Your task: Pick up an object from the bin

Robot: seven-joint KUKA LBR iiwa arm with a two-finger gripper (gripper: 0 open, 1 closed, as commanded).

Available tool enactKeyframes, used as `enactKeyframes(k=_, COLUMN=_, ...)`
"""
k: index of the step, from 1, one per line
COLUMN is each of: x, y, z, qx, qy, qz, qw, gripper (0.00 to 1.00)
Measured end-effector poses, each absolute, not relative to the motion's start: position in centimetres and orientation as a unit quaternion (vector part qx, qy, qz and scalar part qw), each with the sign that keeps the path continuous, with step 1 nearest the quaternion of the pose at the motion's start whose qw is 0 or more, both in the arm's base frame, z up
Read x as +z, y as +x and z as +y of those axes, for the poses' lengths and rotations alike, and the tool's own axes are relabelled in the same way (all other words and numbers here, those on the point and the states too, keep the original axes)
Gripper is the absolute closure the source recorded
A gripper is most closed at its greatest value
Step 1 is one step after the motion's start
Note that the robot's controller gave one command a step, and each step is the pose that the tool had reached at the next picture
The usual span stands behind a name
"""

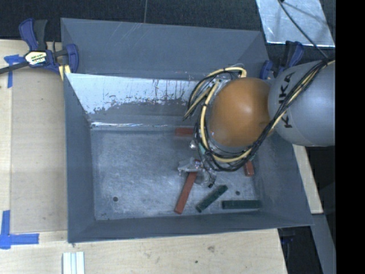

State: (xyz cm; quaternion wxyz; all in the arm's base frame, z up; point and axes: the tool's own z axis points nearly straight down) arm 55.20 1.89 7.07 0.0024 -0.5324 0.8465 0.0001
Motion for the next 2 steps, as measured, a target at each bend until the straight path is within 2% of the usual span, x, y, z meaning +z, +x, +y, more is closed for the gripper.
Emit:
enactKeyframes(k=1, x=11.8, y=55.9, z=1.5, qx=-0.001, qy=-0.574, qz=0.819, qw=0.002, gripper=1.0)
enactKeyframes(k=2, x=27.0, y=55.1, z=1.9, qx=-0.001, qy=-0.589, qz=0.808, qw=0.002, gripper=1.0)
